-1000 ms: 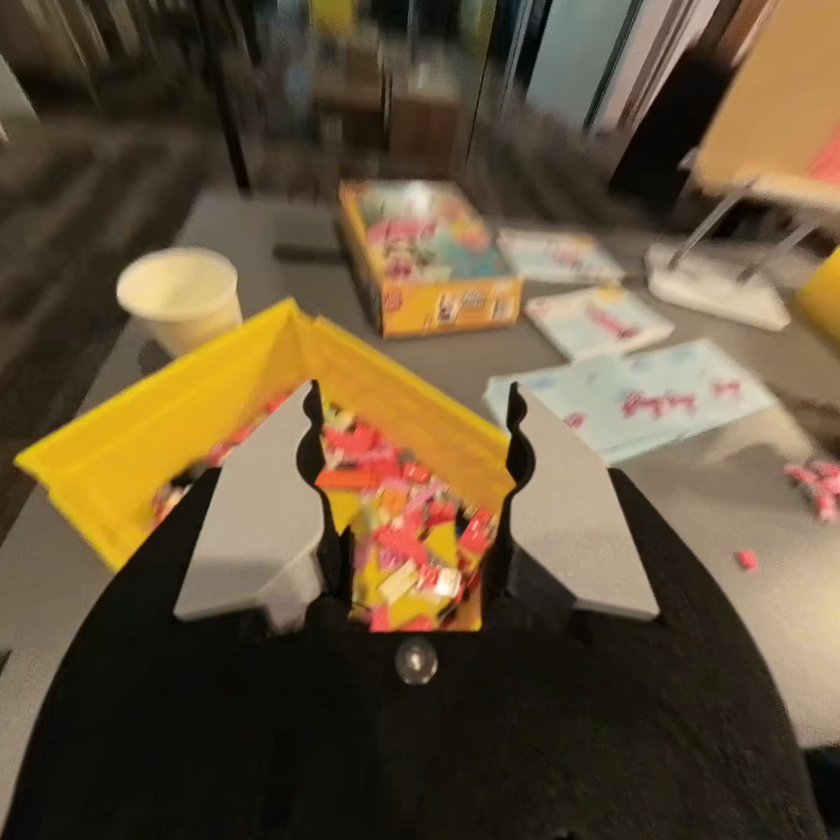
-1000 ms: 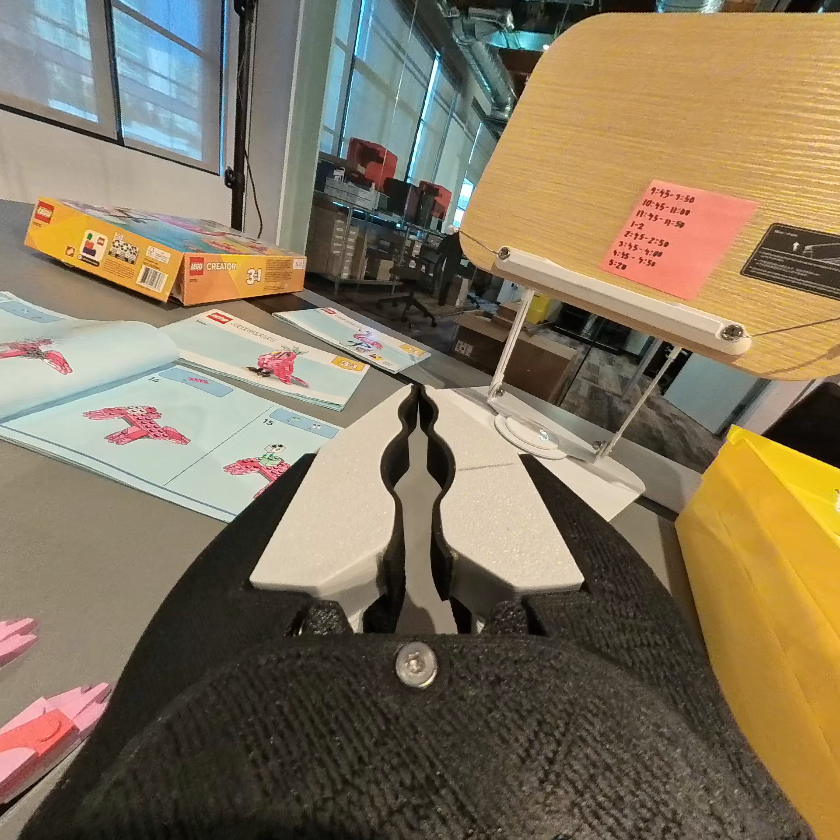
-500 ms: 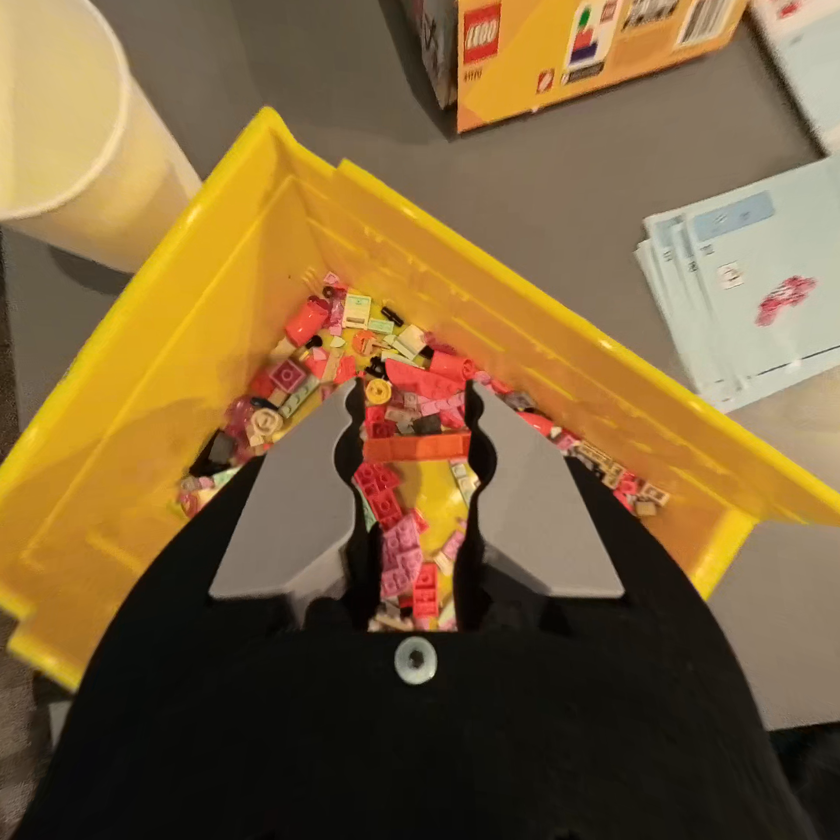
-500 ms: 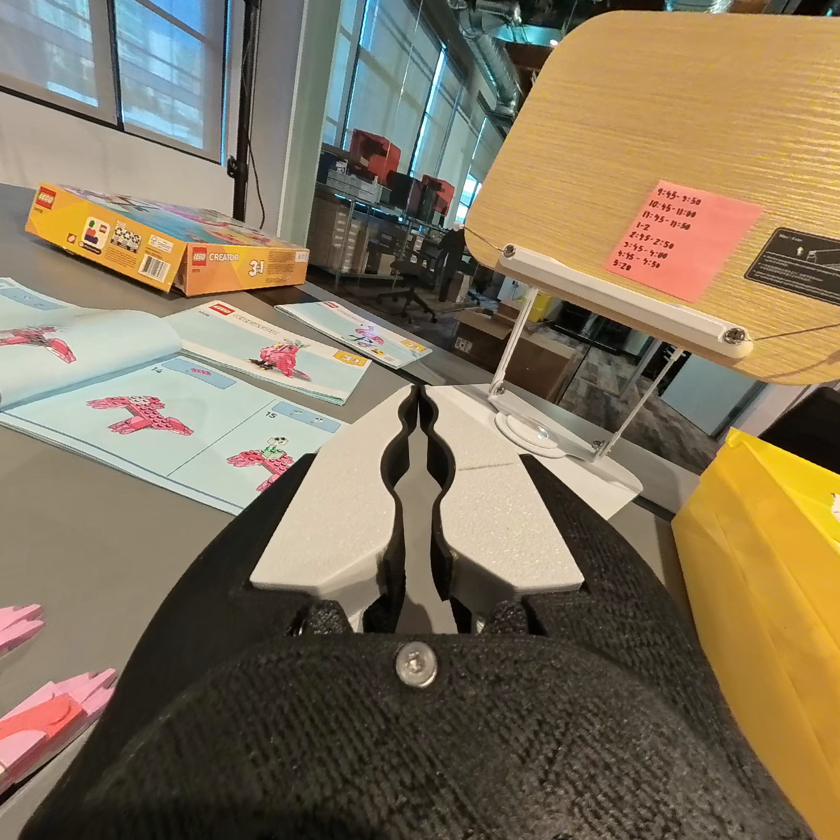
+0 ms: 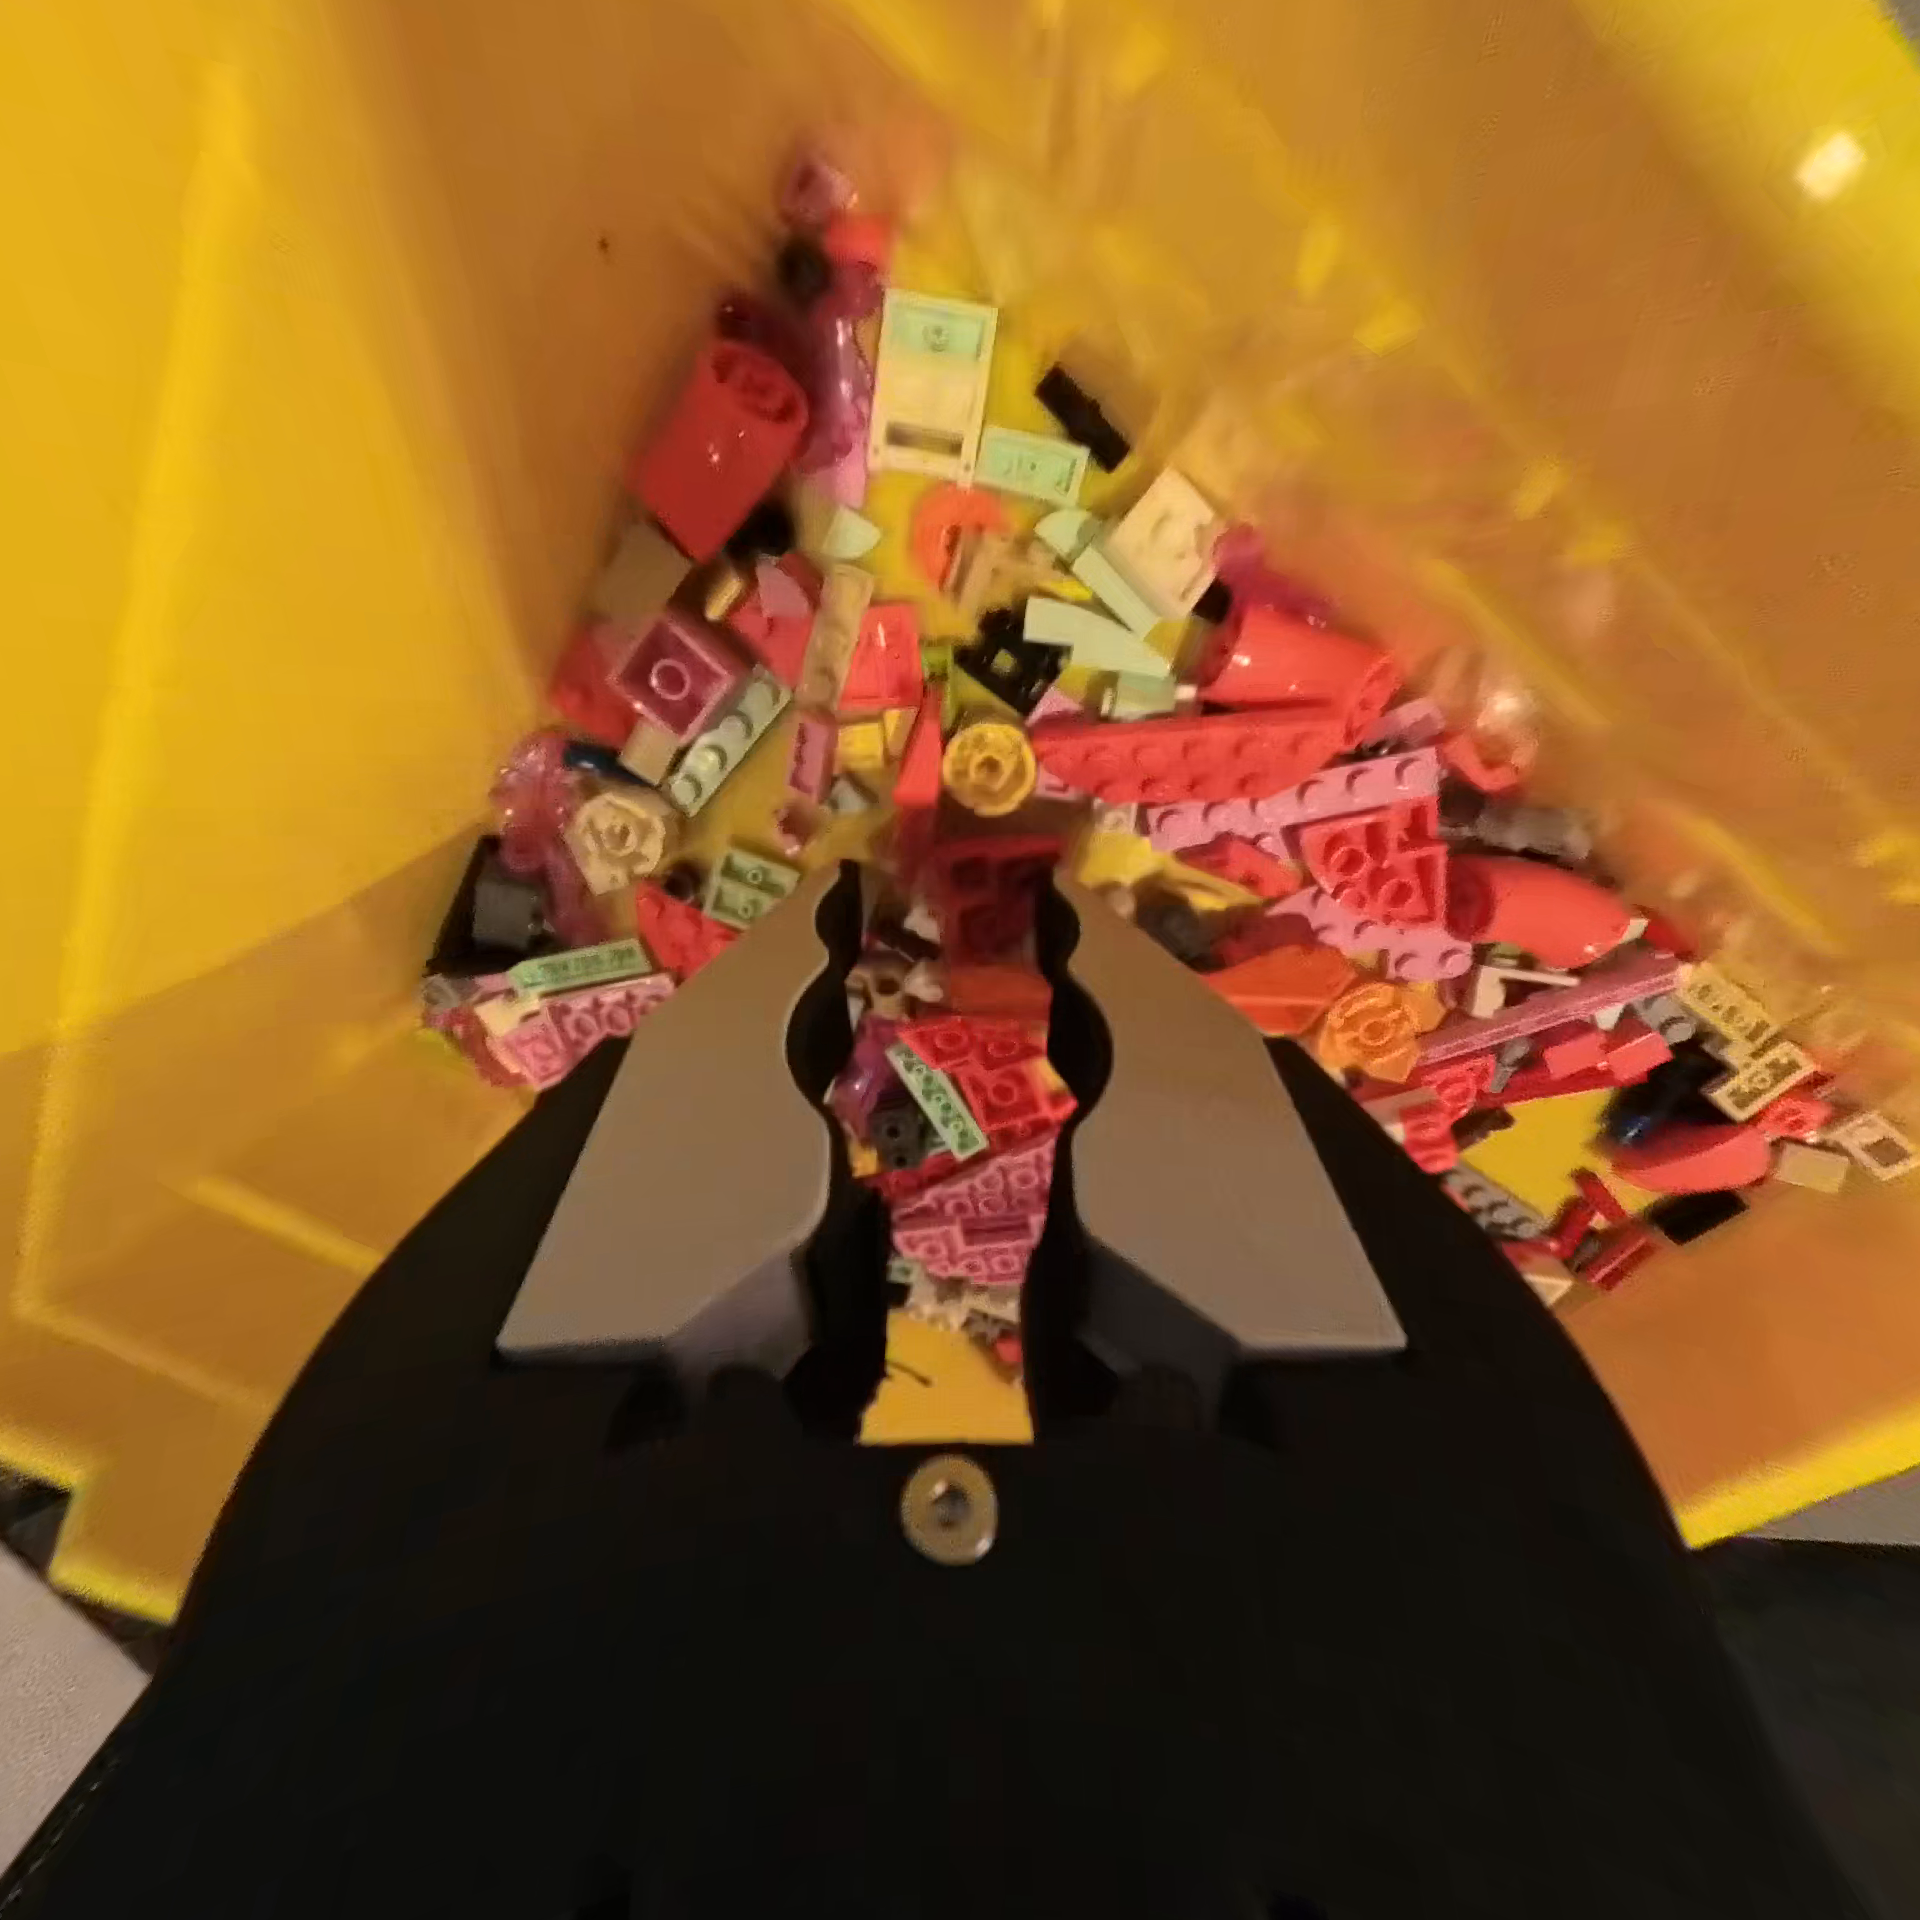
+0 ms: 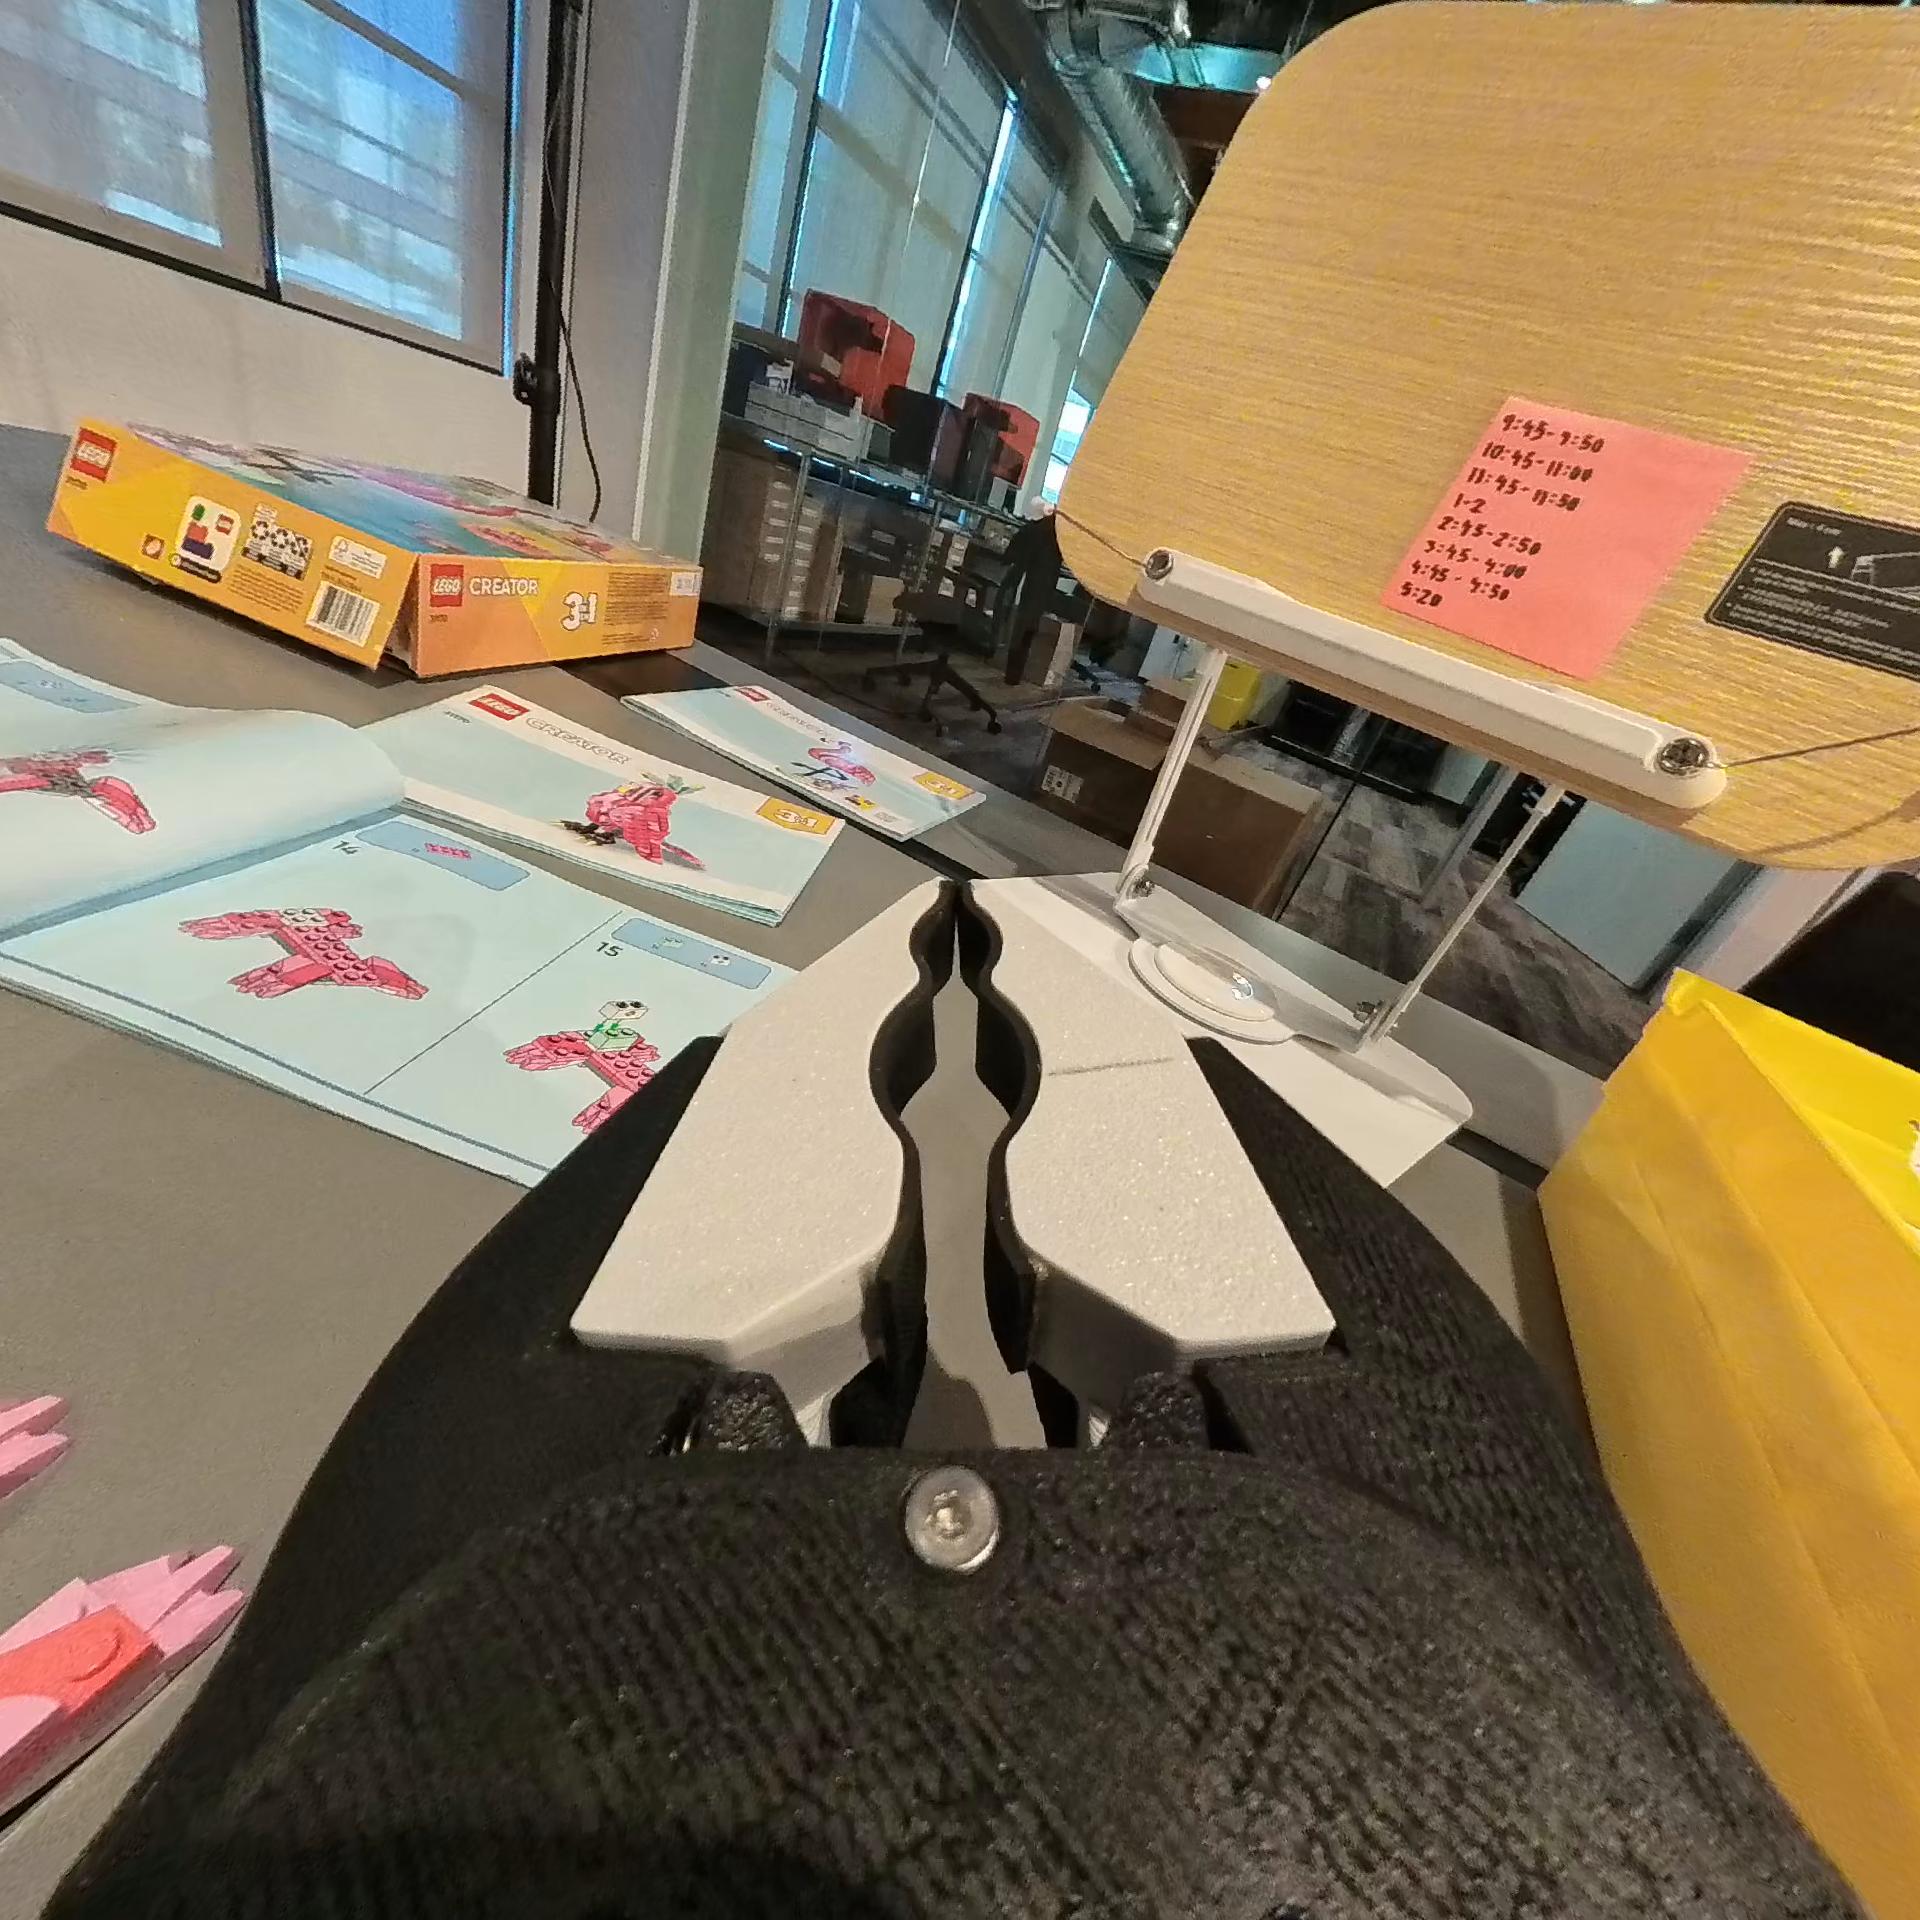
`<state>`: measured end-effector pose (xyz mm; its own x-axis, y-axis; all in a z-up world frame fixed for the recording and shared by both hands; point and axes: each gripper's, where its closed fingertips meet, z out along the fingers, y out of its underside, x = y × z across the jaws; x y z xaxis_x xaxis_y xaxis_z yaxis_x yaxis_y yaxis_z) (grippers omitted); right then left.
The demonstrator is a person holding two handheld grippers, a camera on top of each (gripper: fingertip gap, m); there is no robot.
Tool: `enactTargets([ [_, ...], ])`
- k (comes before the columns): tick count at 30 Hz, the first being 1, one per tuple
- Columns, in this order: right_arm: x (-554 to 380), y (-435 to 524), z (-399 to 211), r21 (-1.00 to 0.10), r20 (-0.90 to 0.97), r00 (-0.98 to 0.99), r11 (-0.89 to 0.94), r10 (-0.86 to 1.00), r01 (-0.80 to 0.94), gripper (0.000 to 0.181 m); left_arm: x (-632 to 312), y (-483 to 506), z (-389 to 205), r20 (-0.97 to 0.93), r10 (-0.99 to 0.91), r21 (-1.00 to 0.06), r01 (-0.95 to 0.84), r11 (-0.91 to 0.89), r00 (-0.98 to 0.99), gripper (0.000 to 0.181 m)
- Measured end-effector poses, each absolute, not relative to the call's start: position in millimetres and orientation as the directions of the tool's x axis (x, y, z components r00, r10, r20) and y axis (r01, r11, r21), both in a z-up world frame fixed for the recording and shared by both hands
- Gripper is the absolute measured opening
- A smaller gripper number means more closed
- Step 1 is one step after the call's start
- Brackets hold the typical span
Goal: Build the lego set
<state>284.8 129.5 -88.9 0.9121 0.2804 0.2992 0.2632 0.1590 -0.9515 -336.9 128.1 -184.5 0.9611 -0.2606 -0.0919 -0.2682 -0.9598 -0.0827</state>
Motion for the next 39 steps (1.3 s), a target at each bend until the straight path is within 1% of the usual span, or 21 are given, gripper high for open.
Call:
enactTargets([
  [2, 285, 130, -89, -0.952, 0.296, 0.913, 0.159, 0.279, 0.260, 0.000, -342, 128, -178, -0.145, -0.275, -0.082, -0.288, -0.954, 0.950, 0.032],
  [3, 285, 130, -89, -0.952, 0.296, 0.914, 0.159, 0.279, 0.260, 0.000, -341, 134, -174, -0.167, -0.285, -0.121, -0.306, -0.944, 0.944, 0.030],
  [4, 285, 130, -89, -0.952, 0.297, 0.914, 0.159, 0.278, 0.261, 0.000, -336, 144, -168, -0.165, -0.296, -0.192, -0.325, -0.926, 0.941, 0.026],
  [6, 285, 130, -89, -0.951, 0.300, 0.912, 0.159, 0.279, 0.264, 0.000, -315, 160, -161, -0.080, -0.325, -0.323, -0.333, -0.886, 0.942, 0.023],
  [7, 285, 130, -89, -0.951, 0.302, 0.912, 0.160, 0.278, 0.266, 0.000, -305, 164, -161, -0.028, -0.339, -0.354, -0.326, -0.877, 0.940, 0.022],
  [8, 284, 129, -89, -0.950, 0.303, 0.911, 0.160, 0.278, 0.267, 0.000, -302, 168, -163, -0.007, -0.341, -0.364, -0.320, -0.874, 0.940, 0.020],
  [10, 284, 129, -89, -0.950, 0.304, 0.911, 0.160, 0.279, 0.268, 0.000, -306, 170, -172, -0.019, -0.334, -0.341, -0.321, -0.884, 0.942, 0.018],
  [12, 284, 130, -89, -0.950, 0.303, 0.911, 0.160, 0.279, 0.267, 0.000, -304, 170, -180, 0.019, -0.332, -0.326, -0.308, -0.894, 0.943, 0.019],
  [15, 284, 130, -89, -0.950, 0.304, 0.910, 0.159, 0.281, 0.268, 0.000, -296, 175, -183, 0.132, -0.293, -0.356, -0.231, -0.906, 0.947, 0.024],
  [16, 284, 130, -89, -0.950, 0.305, 0.910, 0.158, 0.281, 0.270, 0.000, -297, 176, -183, 0.154, -0.269, -0.353, -0.201, -0.914, 0.951, 0.024],
  [18, 283, 130, -90, -0.949, 0.309, 0.908, 0.157, 0.282, 0.274, 0.000, -300, 177, -184, 0.176, -0.237, -0.347, -0.165, -0.923, 0.955, 0.031],
  [20, 282, 130, -90, -0.948, 0.311, 0.907, 0.156, 0.283, 0.277, 0.000, -300, 176, -185, 0.194, -0.227, -0.339, -0.151, -0.928, 0.954, 0.031],
  [23, 282, 130, -90, -0.948, 0.311, 0.907, 0.156, 0.284, 0.276, 0.000, -294, 172, -184, 0.199, -0.252, -0.328, -0.178, -0.928, 0.947, 0.021],
  [27, 282, 130, -90, -0.948, 0.311, 0.907, 0.157, 0.283, 0.276, 0.000, -296, 169, -187, 0.139, -0.280, -0.305, -0.228, -0.925, 0.950, 0.020],
  [28, 283, 130, -90, -0.948, 0.311, 0.907, 0.157, 0.283, 0.277, 0.000, -296, 167, -187, 0.136, -0.290, -0.296, -0.241, -0.924, 0.947, 0.011],
  [30, 282, 130, -90, -0.948, 0.312, 0.907, 0.157, 0.284, 0.277, 0.000, -300, 166, -187, 0.103, -0.309, -0.291, -0.269, -0.918, 0.945, 0.010],
  [32, 283, 130, -90, -0.948, 0.311, 0.907, 0.158, 0.283, 0.276, 0.000, -304, 165, -180, 0.063, -0.350, -0.319, -0.313, -0.895, 0.935, 0.007],
  [35, 283, 130, -90, -0.948, 0.311, 0.907, 0.157, 0.284, 0.276, 0.000, -305, 166, -161, 0.043, -0.402, -0.422, -0.348, -0.837, 0.915, 0.007],
  [39, 282, 130, -90, -0.948, 0.312, 0.906, 0.157, 0.286, 0.277, 0.000, -306, 159, -144, 0.015, -0.480, -0.510, -0.406, -0.758, 0.877, 0.007],
])
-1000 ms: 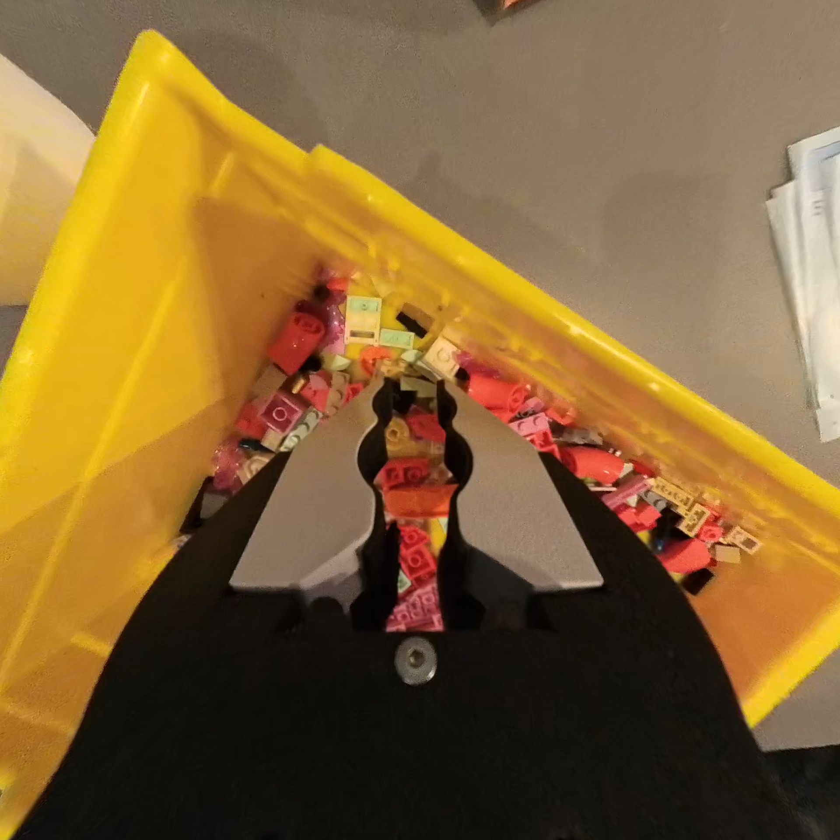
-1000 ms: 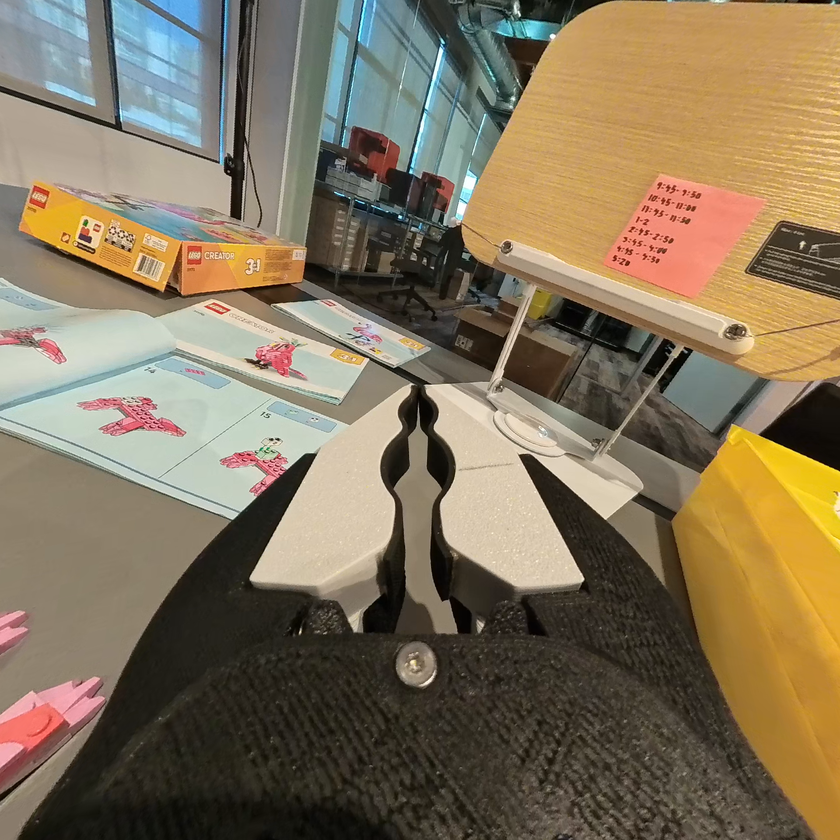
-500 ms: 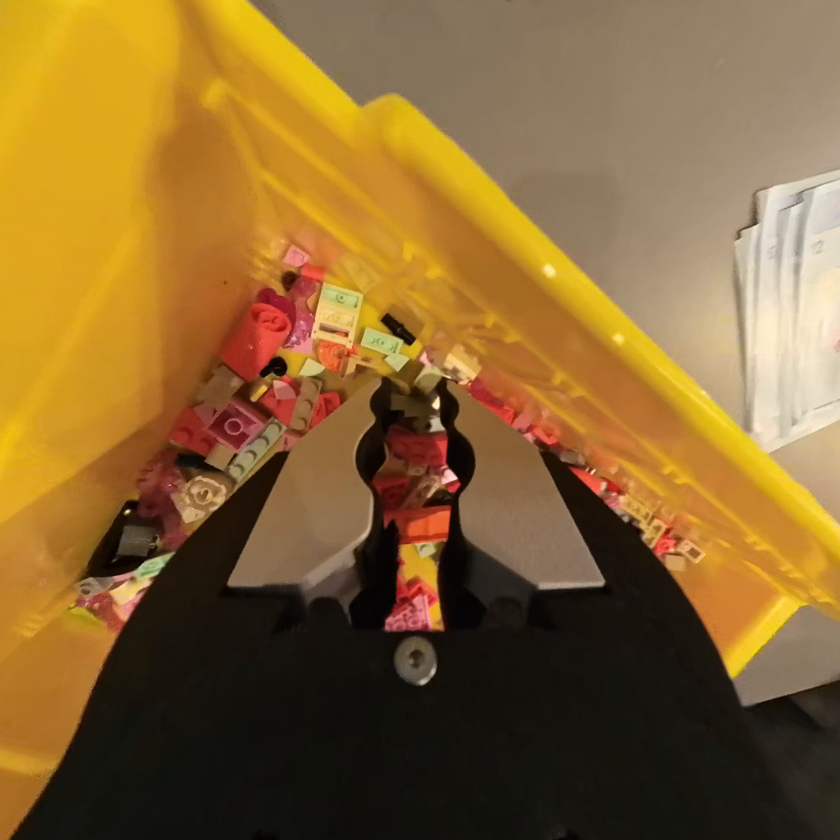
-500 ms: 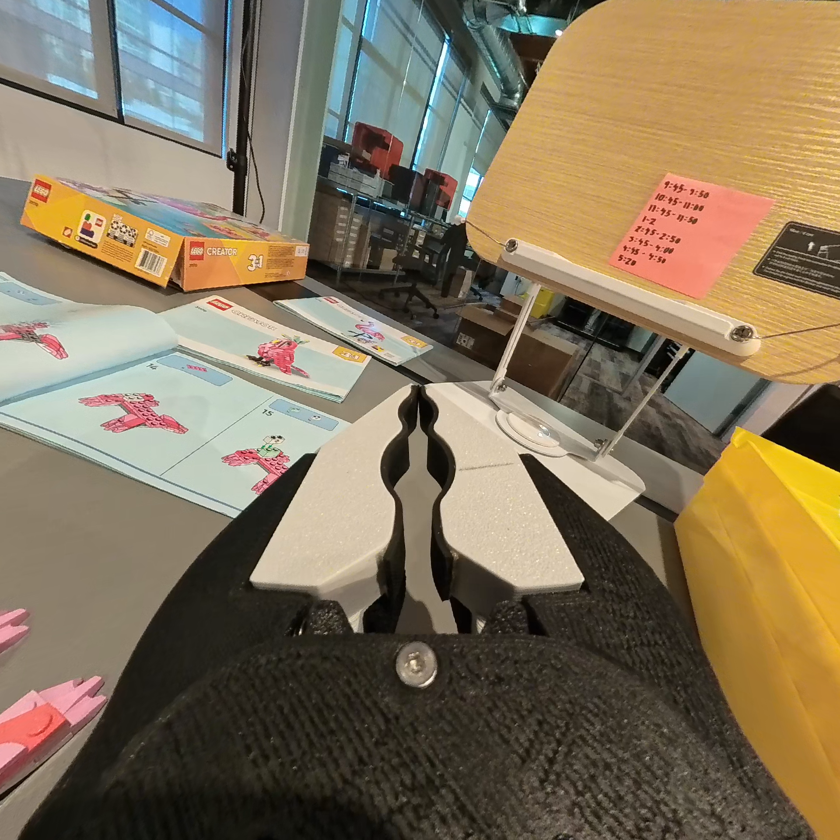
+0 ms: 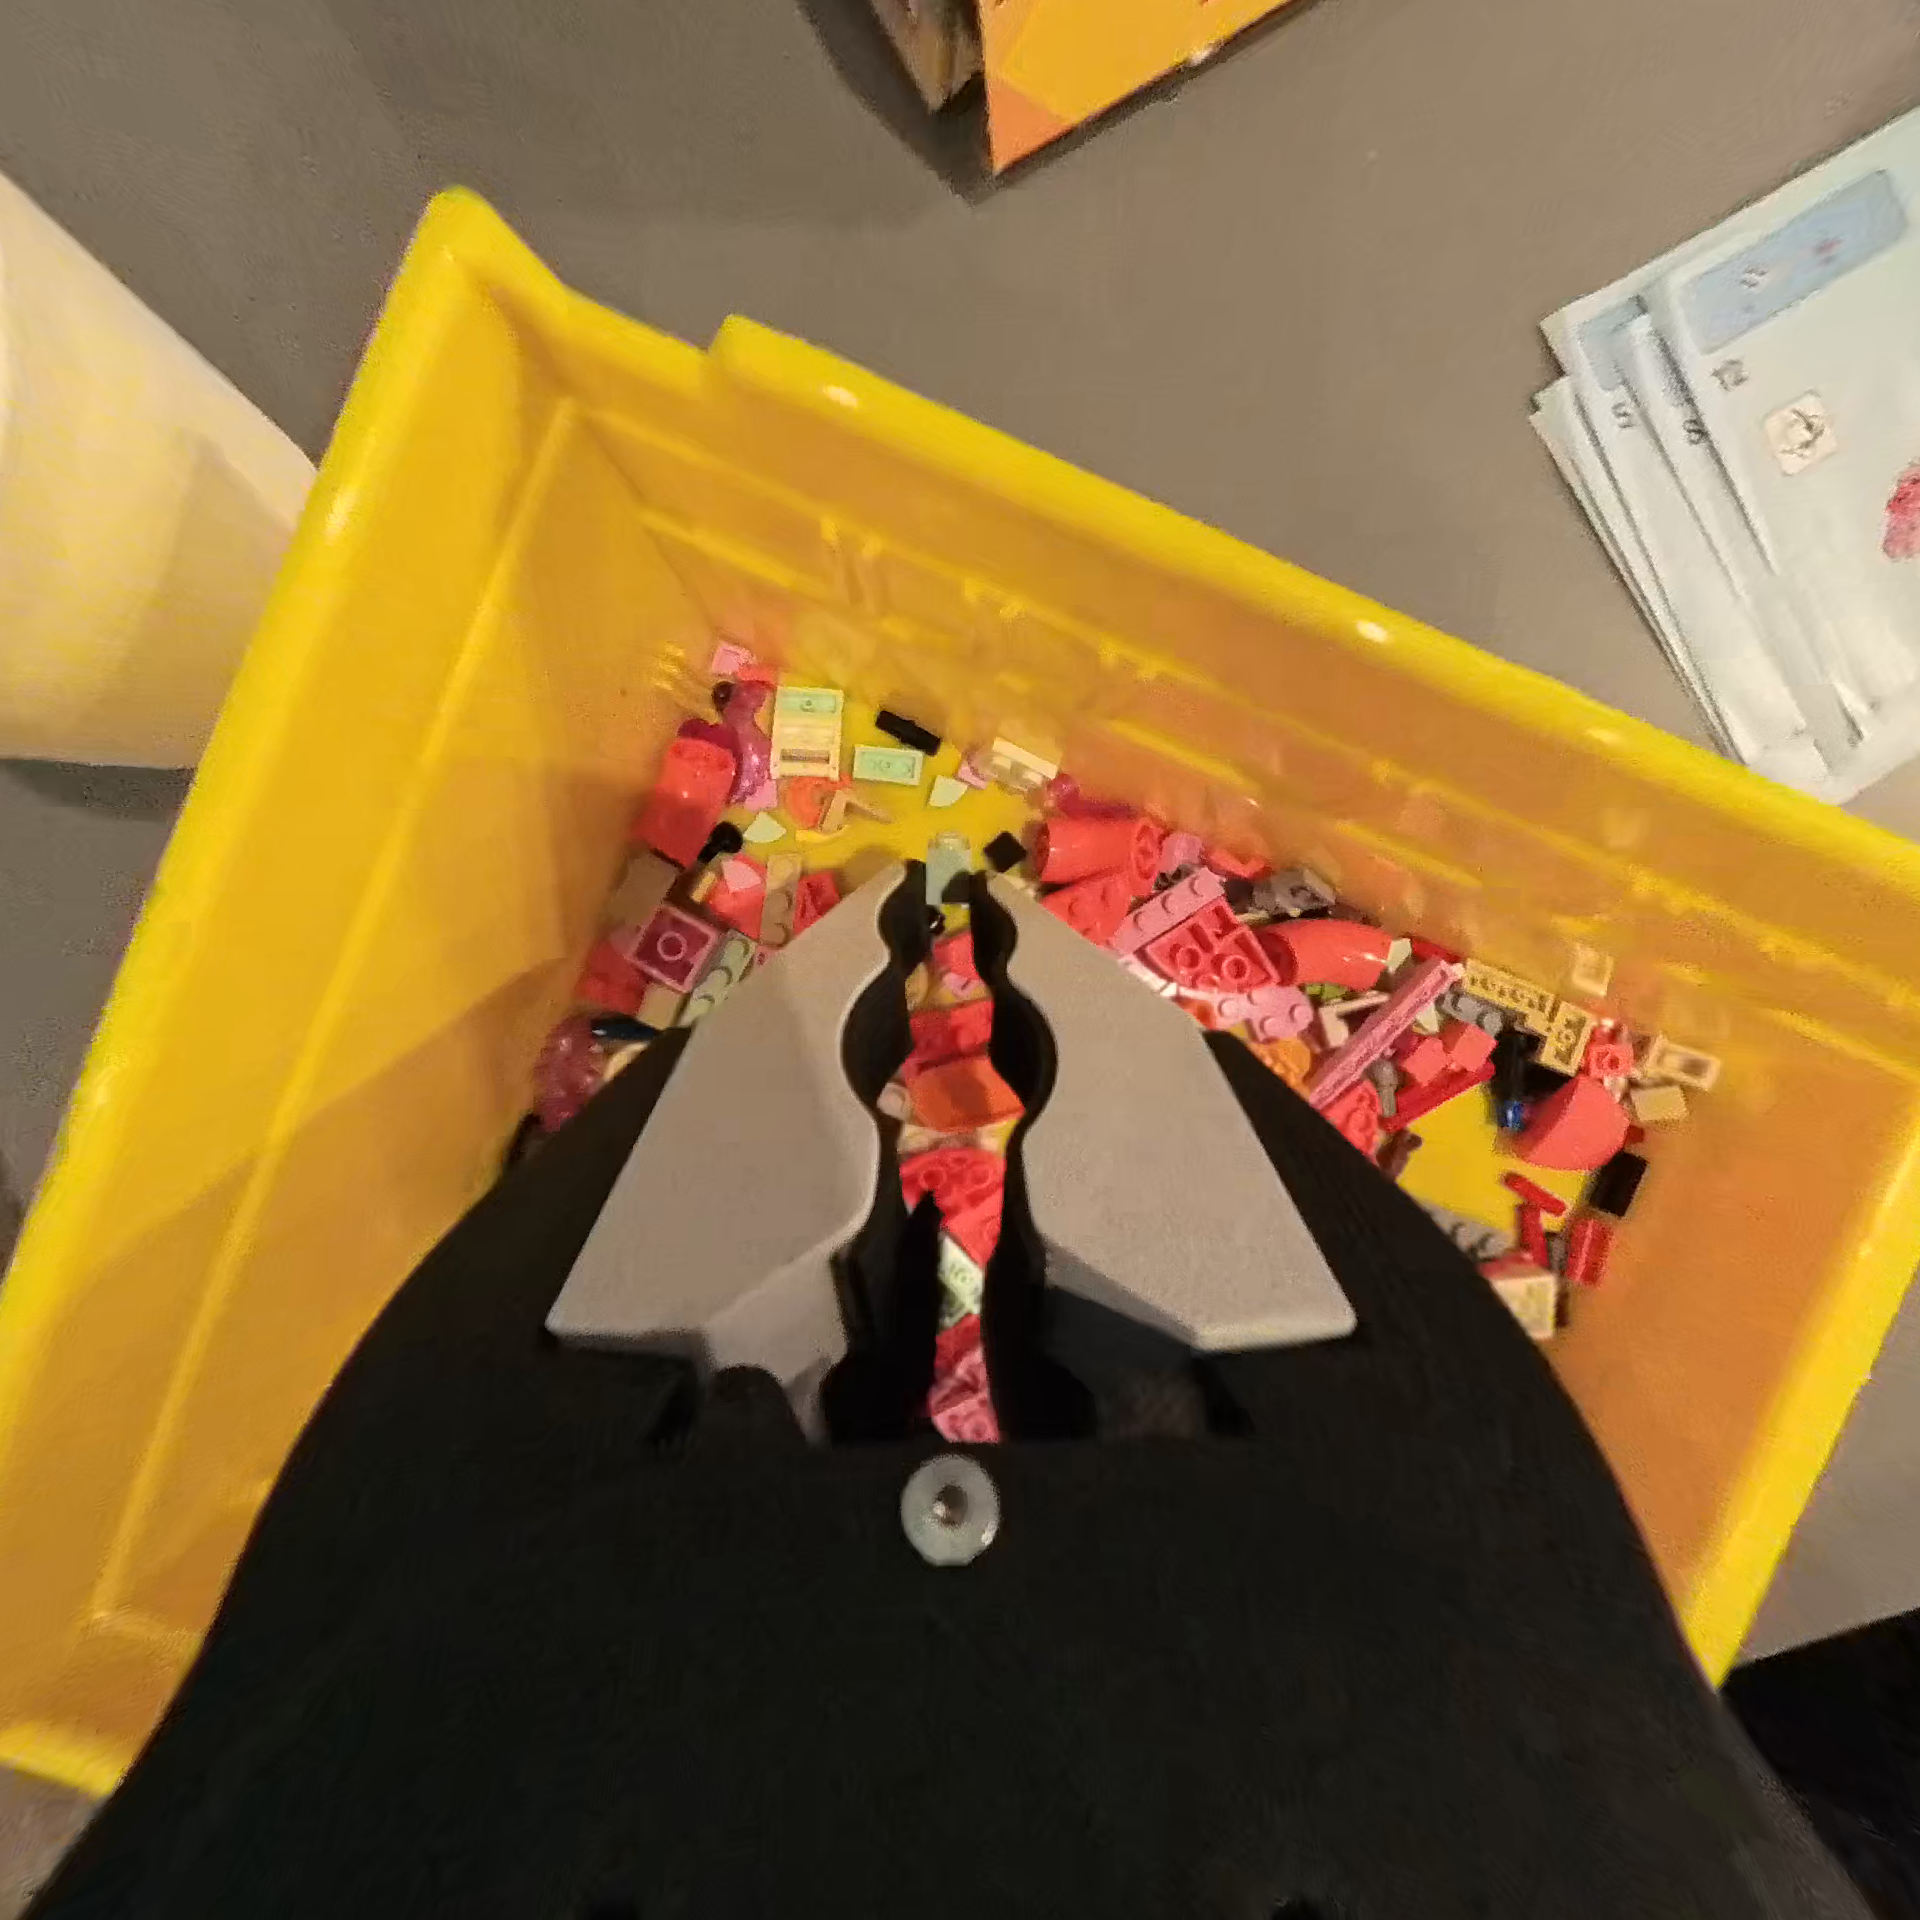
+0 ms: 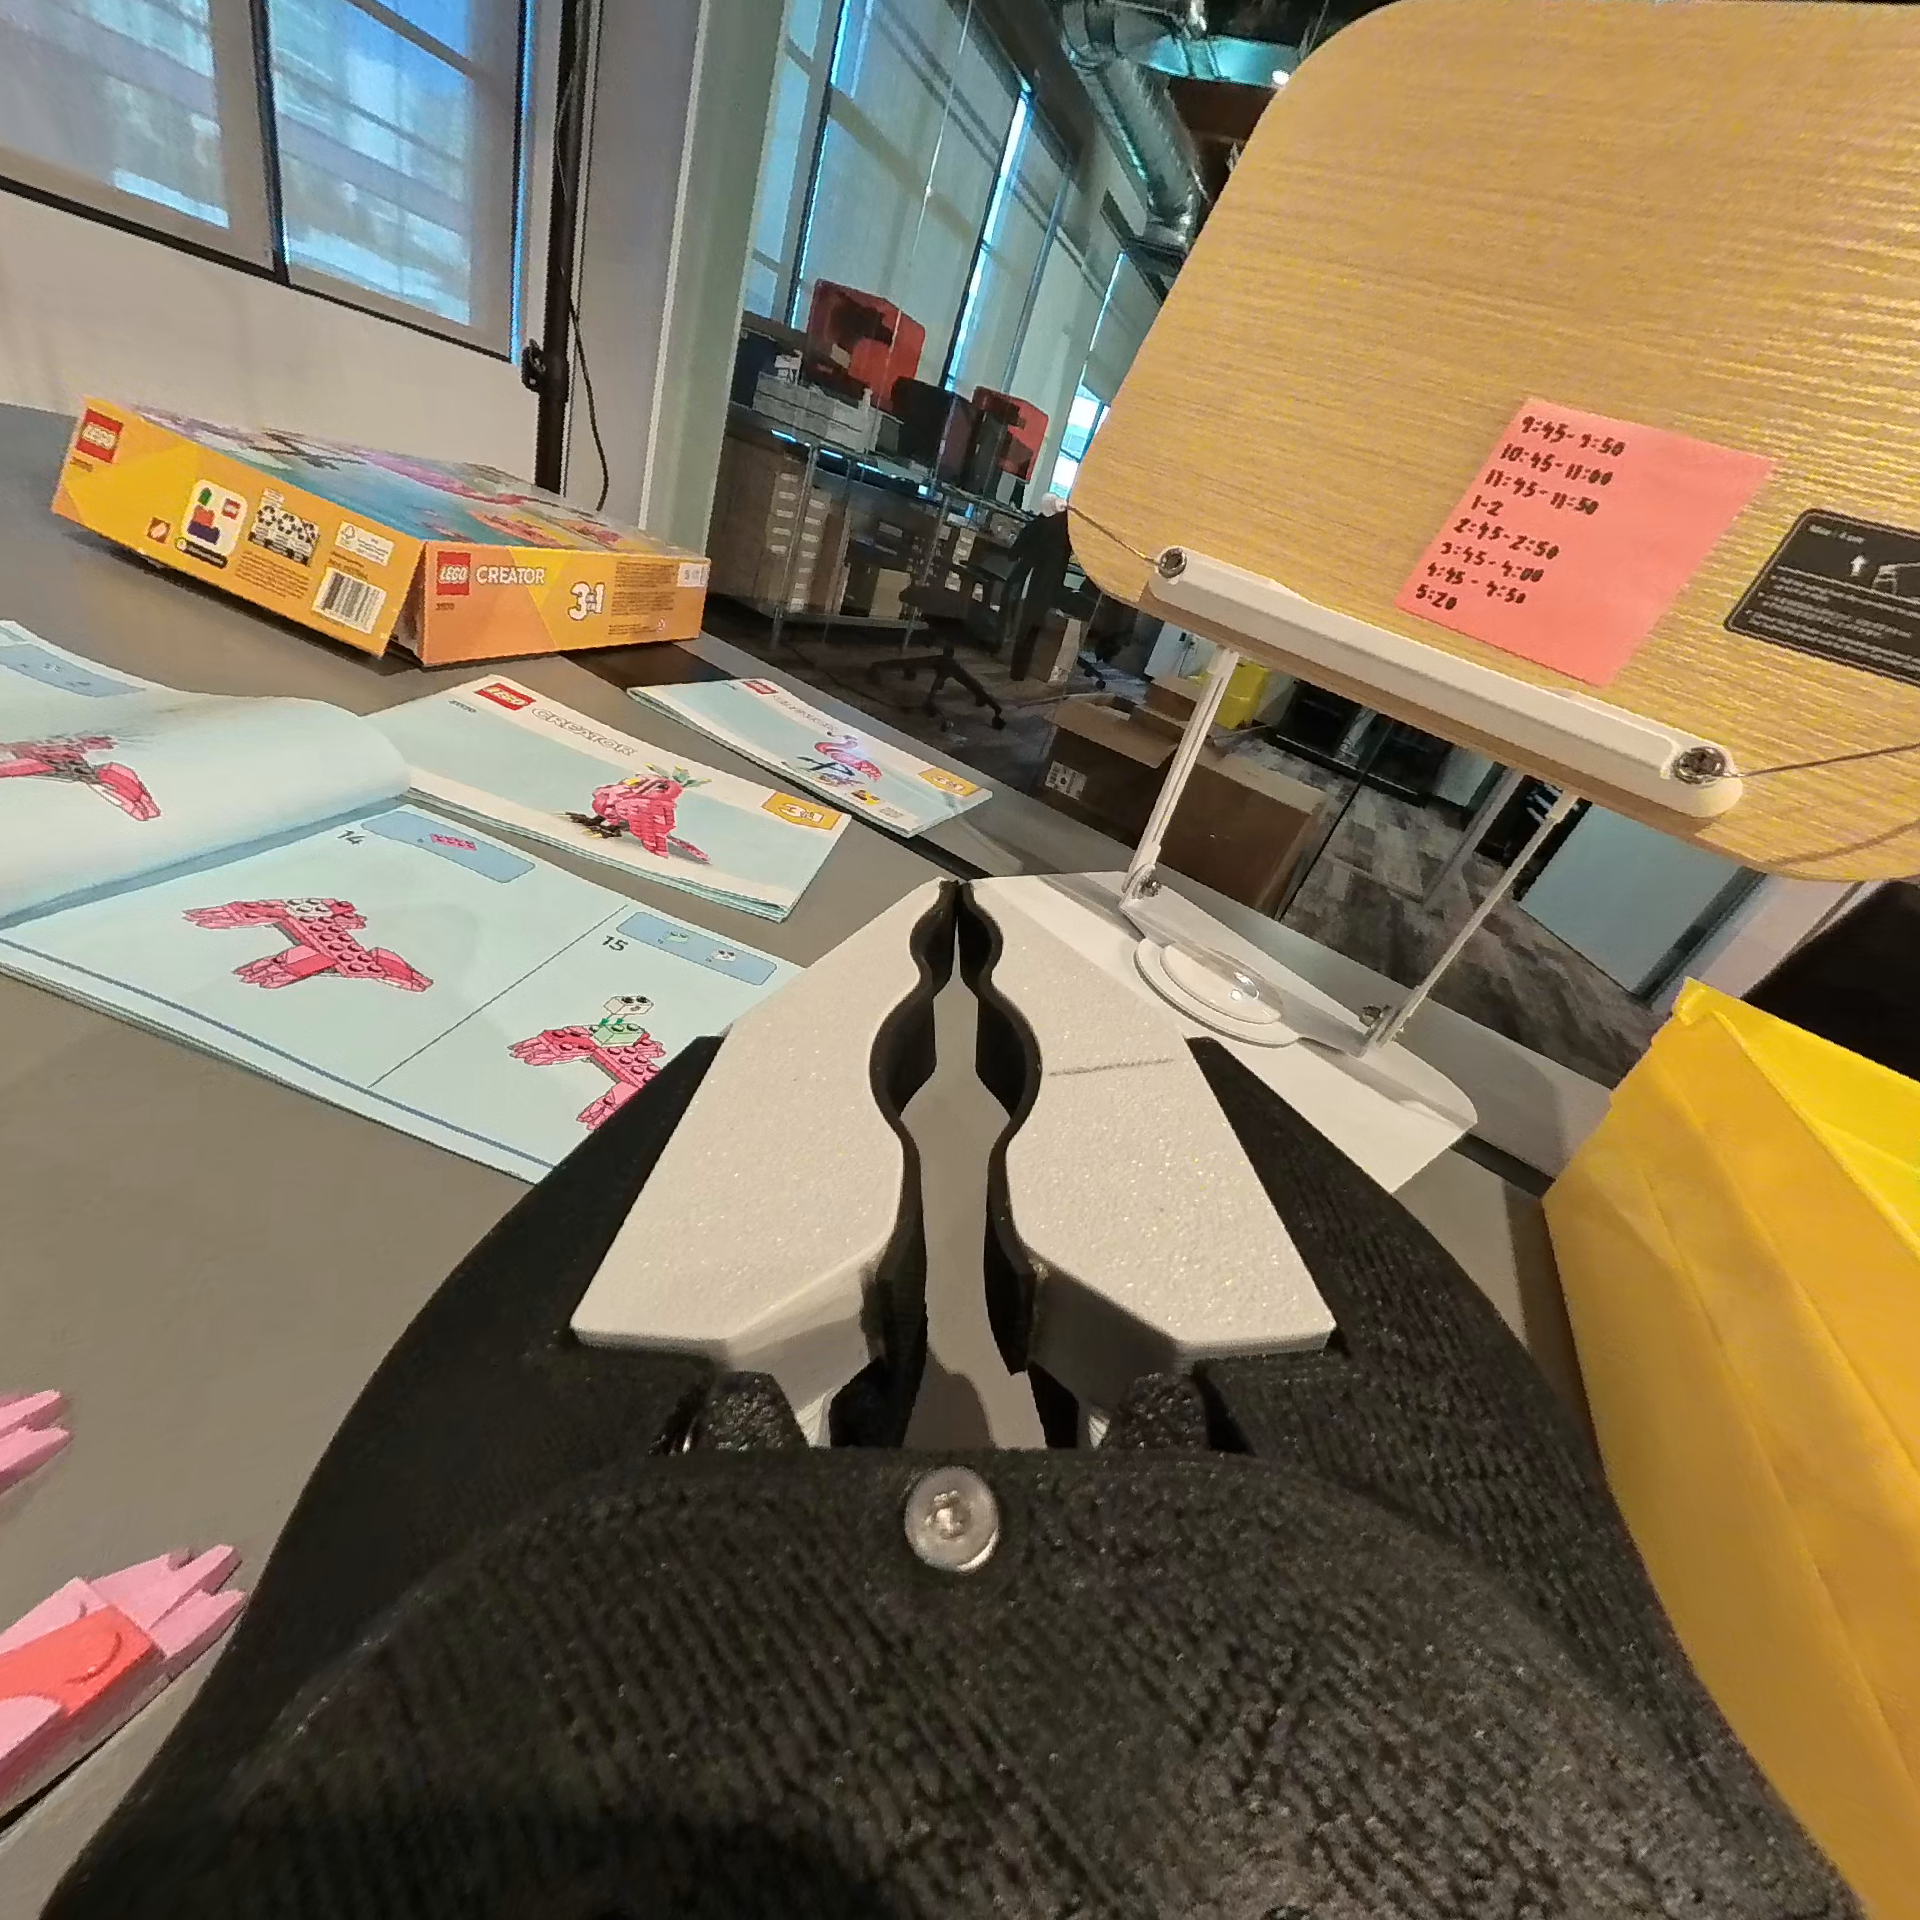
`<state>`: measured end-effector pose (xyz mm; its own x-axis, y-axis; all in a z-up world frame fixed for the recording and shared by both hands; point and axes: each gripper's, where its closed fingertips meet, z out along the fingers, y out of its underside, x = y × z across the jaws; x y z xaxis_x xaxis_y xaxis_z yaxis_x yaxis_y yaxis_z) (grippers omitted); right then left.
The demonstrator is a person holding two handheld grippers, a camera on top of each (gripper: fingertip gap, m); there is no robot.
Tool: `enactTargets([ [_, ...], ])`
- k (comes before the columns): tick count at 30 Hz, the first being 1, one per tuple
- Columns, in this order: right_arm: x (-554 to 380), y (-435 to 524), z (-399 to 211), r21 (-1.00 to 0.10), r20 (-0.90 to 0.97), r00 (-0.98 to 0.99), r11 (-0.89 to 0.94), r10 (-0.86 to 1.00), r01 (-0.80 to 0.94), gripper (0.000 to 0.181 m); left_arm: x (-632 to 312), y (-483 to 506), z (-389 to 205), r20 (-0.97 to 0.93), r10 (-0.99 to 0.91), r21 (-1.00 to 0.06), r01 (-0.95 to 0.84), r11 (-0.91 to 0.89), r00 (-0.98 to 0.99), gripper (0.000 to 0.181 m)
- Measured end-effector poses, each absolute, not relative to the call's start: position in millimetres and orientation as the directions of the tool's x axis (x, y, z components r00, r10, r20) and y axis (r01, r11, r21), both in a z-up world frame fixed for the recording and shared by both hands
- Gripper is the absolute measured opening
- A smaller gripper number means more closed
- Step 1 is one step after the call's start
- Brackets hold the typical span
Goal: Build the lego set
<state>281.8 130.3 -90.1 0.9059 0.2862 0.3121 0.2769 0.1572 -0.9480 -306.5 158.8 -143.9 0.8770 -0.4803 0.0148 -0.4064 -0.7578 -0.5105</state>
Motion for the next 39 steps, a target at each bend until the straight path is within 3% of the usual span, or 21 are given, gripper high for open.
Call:
enactTargets([
  [5, 283, 130, -89, -0.950, 0.304, 0.910, 0.158, 0.282, 0.268, 0.000, -252, 141, -75, -0.119, -0.695, -0.802, -0.481, -0.354, 0.709, 0.007],
  [7, 284, 131, -89, -0.951, 0.300, 0.912, 0.157, 0.281, 0.265, 0.000, -223, 124, -43, -0.196, -0.732, -0.859, -0.474, -0.192, 0.652, 0.007],
  [12, 282, 131, -90, -0.951, 0.303, 0.910, 0.158, 0.284, 0.267, 0.000, -141, 78, 11, -0.444, -0.726, -0.834, -0.538, 0.121, 0.525, 0.008],
  [18, 278, 127, -88, -0.953, 0.294, 0.908, 0.167, 0.299, 0.253, 0.000, -10, 32, 56, -0.611, -0.600, -0.789, -0.341, 0.511, 0.516, 0.008],
  [21, 249, 102, -69, -0.973, 0.198, 0.855, 0.204, 0.480, 0.110, 0.002, 47, 34, 49, -0.611, -0.521, -0.759, -0.254, 0.600, 0.596, 0.008],
  [25, 194, 50, -31, -0.977, 0.020, 0.599, 0.143, 0.801, -0.158, 0.026, 120, 46, 14, -0.744, -0.383, -0.633, -0.396, 0.665, 0.547, 0.008],
  [27, 187, 37, -17, -0.965, 0.056, 0.575, 0.193, 0.816, -0.179, 0.027, 144, 44, 5, -0.786, -0.350, -0.584, -0.424, 0.692, 0.510, 0.008],
  [29, 182, 27, -7, -0.953, 0.072, 0.564, 0.224, 0.823, -0.205, 0.024, 160, 40, 0, -0.777, -0.384, -0.599, -0.401, 0.693, 0.499, 0.008],
  [39, 171, 22, -5, -0.958, 0.021, 0.512, 0.163, 0.859, -0.234, 0.019, 182, 31, -10, -0.796, -0.382, -0.576, -0.395, 0.716, 0.469, 0.008],
])
